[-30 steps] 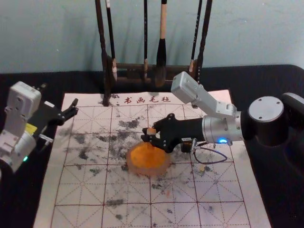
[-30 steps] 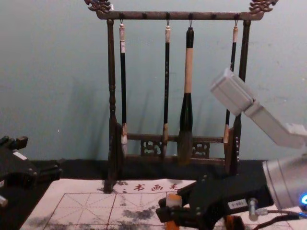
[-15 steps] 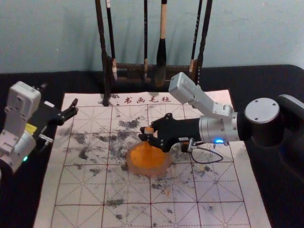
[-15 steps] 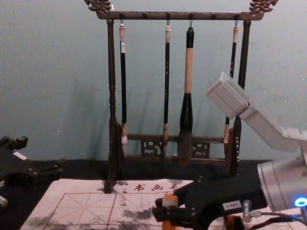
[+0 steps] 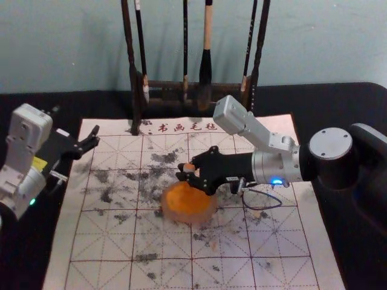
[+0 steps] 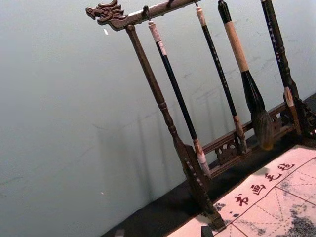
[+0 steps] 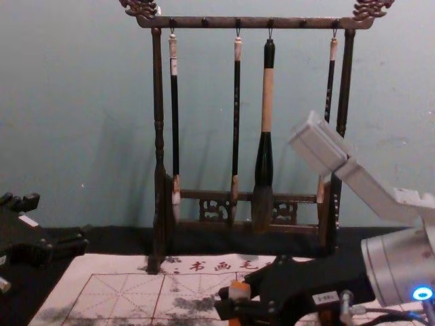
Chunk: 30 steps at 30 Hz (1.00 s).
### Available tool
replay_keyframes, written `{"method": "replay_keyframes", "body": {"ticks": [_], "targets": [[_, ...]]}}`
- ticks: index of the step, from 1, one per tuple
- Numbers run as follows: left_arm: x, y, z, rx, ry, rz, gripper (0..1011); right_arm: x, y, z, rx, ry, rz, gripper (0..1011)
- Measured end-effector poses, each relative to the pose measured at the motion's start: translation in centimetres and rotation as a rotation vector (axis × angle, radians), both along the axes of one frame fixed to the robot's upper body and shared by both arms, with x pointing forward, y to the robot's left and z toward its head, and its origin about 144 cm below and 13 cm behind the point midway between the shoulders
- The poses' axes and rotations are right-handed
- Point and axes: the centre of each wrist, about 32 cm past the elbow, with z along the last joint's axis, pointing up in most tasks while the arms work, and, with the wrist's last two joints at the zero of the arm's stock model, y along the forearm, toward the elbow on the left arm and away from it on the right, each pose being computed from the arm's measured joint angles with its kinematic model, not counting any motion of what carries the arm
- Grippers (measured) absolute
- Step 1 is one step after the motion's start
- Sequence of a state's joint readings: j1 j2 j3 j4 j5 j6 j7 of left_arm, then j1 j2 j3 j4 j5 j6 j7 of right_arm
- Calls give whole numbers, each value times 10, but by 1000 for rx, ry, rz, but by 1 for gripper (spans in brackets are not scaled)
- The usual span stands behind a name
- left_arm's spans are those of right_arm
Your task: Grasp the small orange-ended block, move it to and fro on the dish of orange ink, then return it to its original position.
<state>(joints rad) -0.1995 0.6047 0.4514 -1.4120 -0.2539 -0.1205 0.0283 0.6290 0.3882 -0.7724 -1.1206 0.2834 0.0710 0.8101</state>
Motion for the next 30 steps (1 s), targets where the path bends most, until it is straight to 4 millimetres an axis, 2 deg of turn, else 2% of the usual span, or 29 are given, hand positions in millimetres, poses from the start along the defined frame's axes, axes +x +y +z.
{"method": "replay_keyframes", "body": {"ticks": [13, 30], "targets": [[0, 0, 0, 0, 0, 0, 1001, 0, 1, -2, 0, 1, 3, 120], [0, 0, 0, 0, 0, 0, 1001, -5, -7, 1, -11, 1, 5, 120]]}}
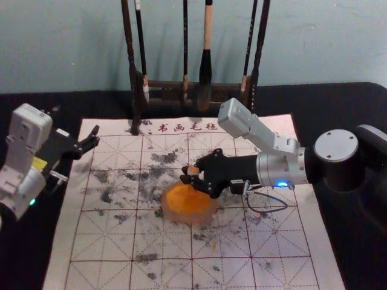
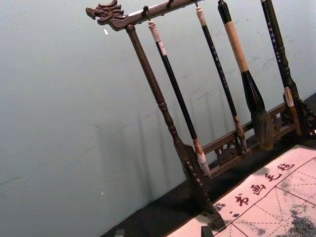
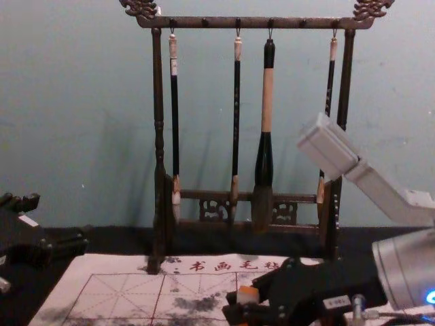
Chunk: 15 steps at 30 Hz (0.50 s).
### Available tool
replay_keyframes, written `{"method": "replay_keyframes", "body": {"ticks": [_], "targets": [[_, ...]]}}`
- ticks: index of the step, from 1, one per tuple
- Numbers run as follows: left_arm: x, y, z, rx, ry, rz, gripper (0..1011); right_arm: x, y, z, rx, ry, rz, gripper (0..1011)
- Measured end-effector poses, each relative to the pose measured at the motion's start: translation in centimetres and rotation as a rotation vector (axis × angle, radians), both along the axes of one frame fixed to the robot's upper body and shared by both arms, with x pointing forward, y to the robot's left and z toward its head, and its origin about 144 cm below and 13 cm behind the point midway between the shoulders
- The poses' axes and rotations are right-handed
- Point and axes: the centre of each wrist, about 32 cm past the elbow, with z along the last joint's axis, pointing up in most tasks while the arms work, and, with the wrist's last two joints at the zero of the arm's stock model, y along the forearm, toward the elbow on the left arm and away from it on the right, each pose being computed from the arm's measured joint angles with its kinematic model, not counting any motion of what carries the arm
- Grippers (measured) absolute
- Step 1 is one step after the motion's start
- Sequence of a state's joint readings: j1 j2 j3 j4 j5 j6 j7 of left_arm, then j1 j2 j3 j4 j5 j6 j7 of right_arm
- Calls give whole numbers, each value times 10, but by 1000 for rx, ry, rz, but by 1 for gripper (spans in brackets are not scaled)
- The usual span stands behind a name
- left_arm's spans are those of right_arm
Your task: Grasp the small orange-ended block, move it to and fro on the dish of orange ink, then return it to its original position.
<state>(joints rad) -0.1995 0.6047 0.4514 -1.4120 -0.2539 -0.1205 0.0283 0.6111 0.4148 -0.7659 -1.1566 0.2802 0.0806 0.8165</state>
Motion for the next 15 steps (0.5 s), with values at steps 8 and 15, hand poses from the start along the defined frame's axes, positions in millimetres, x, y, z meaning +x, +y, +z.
{"method": "replay_keyframes", "body": {"ticks": [8, 15], "targets": [[0, 0, 0, 0, 0, 0, 1001, -4, -3, 1, -3, 6, 9, 120], [0, 0, 0, 0, 0, 0, 1001, -8, -2, 0, 1, 12, 25, 120]]}}
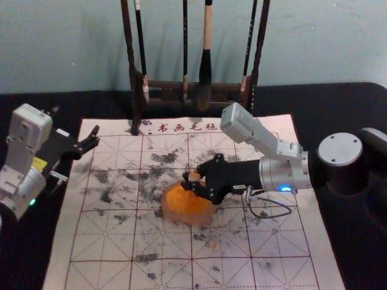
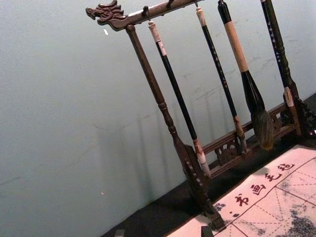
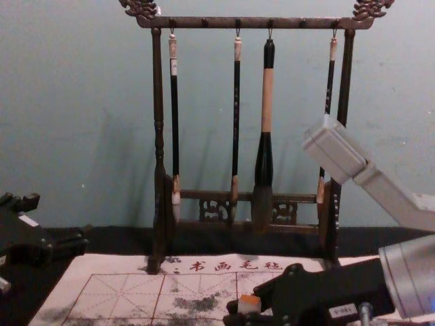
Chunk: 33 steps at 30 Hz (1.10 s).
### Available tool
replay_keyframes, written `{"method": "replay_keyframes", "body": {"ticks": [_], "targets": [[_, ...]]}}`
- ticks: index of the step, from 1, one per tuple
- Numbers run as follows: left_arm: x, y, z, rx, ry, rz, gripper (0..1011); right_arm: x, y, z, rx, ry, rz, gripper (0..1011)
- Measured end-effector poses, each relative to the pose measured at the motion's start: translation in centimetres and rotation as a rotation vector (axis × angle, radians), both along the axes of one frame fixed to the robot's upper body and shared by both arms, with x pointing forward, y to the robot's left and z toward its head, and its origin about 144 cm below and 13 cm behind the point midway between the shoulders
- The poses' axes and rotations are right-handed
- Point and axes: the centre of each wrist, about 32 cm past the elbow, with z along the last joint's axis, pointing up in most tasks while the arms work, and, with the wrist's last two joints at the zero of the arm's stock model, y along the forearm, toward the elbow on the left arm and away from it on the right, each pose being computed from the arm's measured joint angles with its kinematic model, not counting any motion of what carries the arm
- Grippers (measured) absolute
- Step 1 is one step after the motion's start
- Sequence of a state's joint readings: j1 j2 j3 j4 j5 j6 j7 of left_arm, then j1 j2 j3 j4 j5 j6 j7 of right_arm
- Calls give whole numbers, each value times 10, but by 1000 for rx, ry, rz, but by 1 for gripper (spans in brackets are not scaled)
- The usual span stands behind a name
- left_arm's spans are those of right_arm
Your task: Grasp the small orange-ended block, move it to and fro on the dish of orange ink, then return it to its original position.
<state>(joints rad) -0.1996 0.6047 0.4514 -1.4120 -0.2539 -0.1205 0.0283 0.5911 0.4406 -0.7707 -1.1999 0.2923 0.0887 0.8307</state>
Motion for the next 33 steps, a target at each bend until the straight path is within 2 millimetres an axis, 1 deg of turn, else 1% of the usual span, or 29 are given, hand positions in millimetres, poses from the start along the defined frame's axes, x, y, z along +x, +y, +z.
{"method": "replay_keyframes", "body": {"ticks": [9, 21, 33], "targets": [[0, 0, 0, 0, 0, 0, 1001, -2, 5, -3, 7, 10, 21, 120], [0, 0, 0, 0, 0, 0, 1001, 4, 14, -4, 19, 9, 29, 120], [0, 0, 0, 0, 0, 0, 1001, 10, 14, -3, 17, -5, 7, 119]]}}
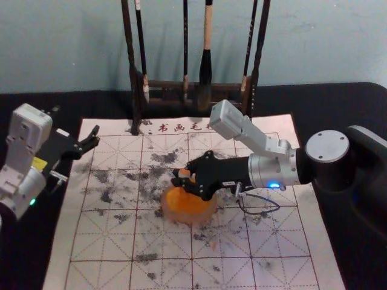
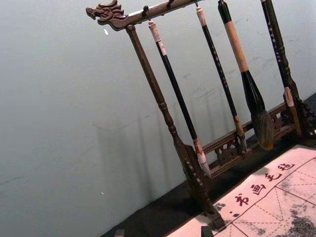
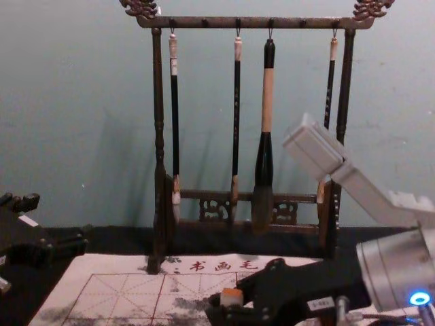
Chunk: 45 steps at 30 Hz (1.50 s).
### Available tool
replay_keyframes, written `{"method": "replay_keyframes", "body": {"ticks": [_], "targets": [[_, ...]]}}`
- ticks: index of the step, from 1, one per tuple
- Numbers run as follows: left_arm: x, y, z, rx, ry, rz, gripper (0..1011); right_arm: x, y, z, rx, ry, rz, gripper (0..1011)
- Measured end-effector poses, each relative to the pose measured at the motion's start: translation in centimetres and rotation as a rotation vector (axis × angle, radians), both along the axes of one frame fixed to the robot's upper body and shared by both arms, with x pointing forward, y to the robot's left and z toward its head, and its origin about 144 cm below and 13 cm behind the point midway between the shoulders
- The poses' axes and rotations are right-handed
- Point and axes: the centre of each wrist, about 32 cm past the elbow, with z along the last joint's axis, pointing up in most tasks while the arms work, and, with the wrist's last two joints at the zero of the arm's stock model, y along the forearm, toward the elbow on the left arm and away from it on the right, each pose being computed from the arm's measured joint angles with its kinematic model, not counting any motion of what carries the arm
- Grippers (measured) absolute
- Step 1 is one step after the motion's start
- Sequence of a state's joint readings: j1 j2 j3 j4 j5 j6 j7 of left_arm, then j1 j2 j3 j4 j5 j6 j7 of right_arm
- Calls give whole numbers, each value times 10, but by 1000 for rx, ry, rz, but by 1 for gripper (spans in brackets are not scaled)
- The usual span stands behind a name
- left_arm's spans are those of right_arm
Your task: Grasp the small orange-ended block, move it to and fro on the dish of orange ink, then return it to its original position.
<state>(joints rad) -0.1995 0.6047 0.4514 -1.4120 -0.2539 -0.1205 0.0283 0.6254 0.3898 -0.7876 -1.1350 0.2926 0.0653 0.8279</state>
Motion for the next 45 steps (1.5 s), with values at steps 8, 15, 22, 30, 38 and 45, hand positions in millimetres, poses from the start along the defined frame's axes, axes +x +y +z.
{"method": "replay_keyframes", "body": {"ticks": [8, 15, 22, 30, 38, 45], "targets": [[0, 0, 0, 0, 0, 0, 1001, 0, -6, 3, -10, -7, -14, 119], [0, 0, 0, 0, 0, 0, 1001, -4, -11, 4, -19, -8, -20, 119], [0, 0, 0, 0, 0, 0, 1001, -8, -14, 3, -23, -2, -23, 120], [0, 0, 0, 0, 0, 0, 1001, -14, -16, 3, -19, 5, -12, 120], [0, 0, 0, 0, 0, 0, 1001, -19, -13, 1, -9, 19, 10, 119], [0, 0, 0, 0, 0, 0, 1001, -18, -6, -1, -3, 24, 24, 119]]}}
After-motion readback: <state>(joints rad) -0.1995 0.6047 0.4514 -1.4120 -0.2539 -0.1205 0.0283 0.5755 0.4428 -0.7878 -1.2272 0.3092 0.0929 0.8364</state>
